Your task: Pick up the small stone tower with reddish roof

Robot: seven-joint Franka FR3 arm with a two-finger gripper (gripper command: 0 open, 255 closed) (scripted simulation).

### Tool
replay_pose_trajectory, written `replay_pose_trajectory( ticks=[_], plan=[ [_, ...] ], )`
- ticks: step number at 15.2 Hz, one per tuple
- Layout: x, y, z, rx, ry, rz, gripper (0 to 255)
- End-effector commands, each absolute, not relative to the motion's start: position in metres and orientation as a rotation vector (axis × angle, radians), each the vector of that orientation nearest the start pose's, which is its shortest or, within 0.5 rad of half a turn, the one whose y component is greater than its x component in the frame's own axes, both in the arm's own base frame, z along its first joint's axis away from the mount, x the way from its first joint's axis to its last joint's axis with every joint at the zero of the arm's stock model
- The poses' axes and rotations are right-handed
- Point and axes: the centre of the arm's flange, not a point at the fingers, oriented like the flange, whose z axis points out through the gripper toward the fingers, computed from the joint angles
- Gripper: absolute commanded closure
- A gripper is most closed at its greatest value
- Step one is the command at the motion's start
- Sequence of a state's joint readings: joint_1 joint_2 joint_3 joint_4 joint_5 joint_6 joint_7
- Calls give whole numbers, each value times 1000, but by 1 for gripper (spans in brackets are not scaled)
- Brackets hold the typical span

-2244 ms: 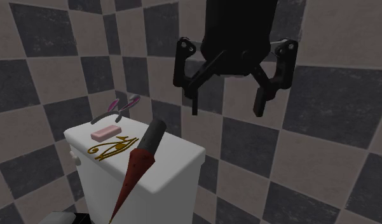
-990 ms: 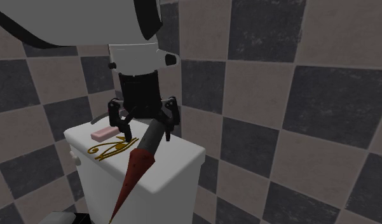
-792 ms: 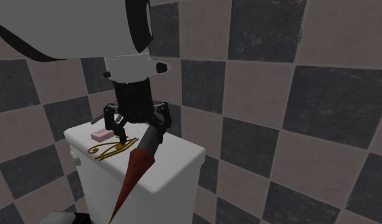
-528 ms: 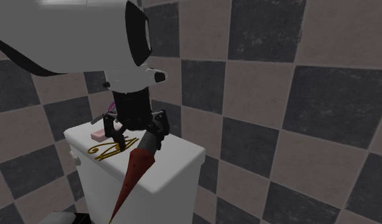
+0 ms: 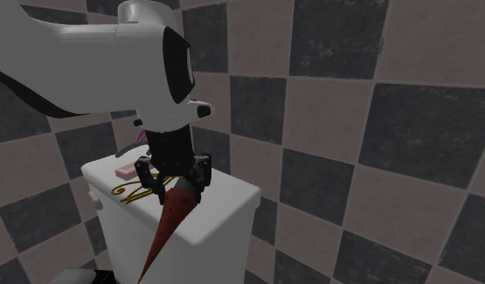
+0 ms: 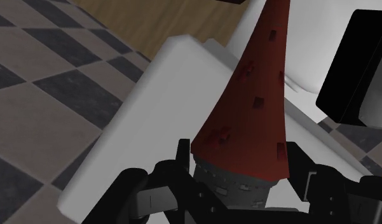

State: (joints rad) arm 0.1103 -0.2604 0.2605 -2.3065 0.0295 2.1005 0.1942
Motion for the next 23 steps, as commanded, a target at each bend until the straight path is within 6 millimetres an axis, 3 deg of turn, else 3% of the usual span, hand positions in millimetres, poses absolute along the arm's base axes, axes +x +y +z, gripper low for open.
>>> replay_pose_trajectory(
  ticks=[1,7,23],
  plan=[
    [438,176,450,-3157,-246,-87,255],
    [438,177,450,-3157,-246,-87,255],
    [438,177,530,-3157,-246,-87,255]
  ],
)
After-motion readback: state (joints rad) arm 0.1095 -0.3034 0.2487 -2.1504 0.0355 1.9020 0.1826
